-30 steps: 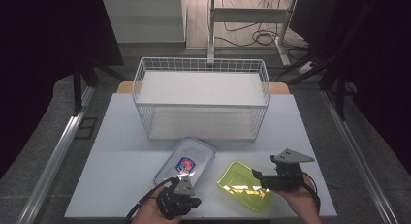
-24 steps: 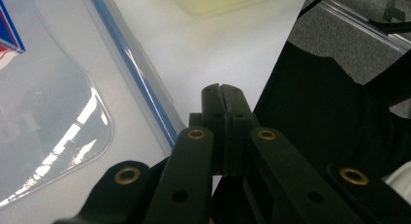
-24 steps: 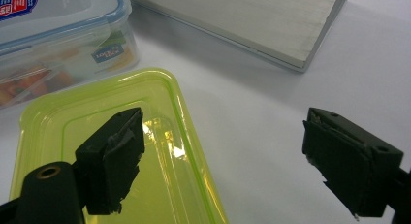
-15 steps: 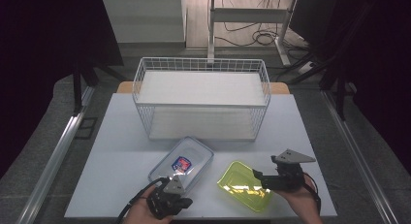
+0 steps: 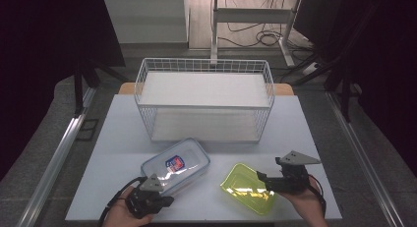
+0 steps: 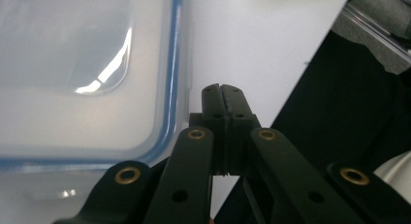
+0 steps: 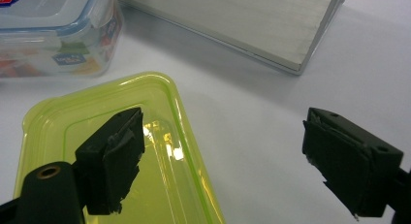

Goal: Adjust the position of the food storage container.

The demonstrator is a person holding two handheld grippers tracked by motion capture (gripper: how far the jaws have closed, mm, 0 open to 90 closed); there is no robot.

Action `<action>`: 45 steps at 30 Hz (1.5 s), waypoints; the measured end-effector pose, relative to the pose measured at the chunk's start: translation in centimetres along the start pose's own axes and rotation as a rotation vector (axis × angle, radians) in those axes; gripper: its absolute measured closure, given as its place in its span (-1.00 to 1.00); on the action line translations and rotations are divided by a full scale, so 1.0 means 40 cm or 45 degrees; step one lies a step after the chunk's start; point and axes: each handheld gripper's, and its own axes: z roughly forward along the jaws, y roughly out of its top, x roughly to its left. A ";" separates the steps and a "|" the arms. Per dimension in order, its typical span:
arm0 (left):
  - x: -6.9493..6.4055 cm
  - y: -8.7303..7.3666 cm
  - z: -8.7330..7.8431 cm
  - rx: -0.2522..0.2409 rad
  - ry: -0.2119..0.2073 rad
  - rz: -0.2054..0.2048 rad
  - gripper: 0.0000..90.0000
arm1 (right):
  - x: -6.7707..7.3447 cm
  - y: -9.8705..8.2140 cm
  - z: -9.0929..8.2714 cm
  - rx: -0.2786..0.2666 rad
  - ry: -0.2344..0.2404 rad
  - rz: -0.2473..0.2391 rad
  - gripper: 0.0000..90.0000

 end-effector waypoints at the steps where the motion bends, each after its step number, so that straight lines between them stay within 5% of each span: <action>1: 0.009 -0.005 -0.005 -0.005 0.006 -0.010 1.00 | 0.001 0.001 0.000 0.001 0.001 0.000 -0.65; 5: 0.042 -0.023 -0.021 0.003 0.053 -0.040 1.00 | 0.006 0.007 0.003 0.005 0.012 -0.008 -0.64; 8: 0.067 -0.034 -0.026 -0.023 0.020 -0.093 1.00 | 0.010 0.010 0.005 0.007 0.020 -0.014 -0.63; 13: 0.074 -0.036 -0.032 -0.008 0.048 -0.081 1.00 | 0.014 0.014 0.010 0.012 0.025 -0.015 -0.63; 23: 0.132 -0.062 -0.055 -0.016 0.134 -0.159 1.00 | 0.027 0.031 0.010 0.012 0.064 -0.032 -0.54; 25: 0.143 -0.069 -0.060 -0.037 0.103 -0.198 1.00 | 0.033 0.040 0.014 0.011 0.085 -0.031 -0.51; 28: 0.135 -0.073 -0.072 -0.054 0.098 -0.187 0.95 | 0.037 0.047 0.019 0.012 0.112 -0.026 -0.45; 33: 0.108 -0.075 -0.111 -0.118 0.084 -0.166 0.57 | 0.060 0.082 0.047 0.044 0.215 -0.045 -0.05; 38: 0.111 -0.074 -0.150 -0.214 0.141 -0.199 -0.21 | 0.117 0.178 0.099 0.076 0.293 -0.146 0.77; 42: 0.141 -0.075 -0.163 -0.248 0.237 -0.256 -0.40 | 0.169 0.260 0.160 0.107 0.346 -0.238 0.97; 45: 0.168 -0.075 -0.153 -0.231 0.258 -0.279 -0.44 | 0.195 0.302 0.216 0.156 0.352 -0.295 0.98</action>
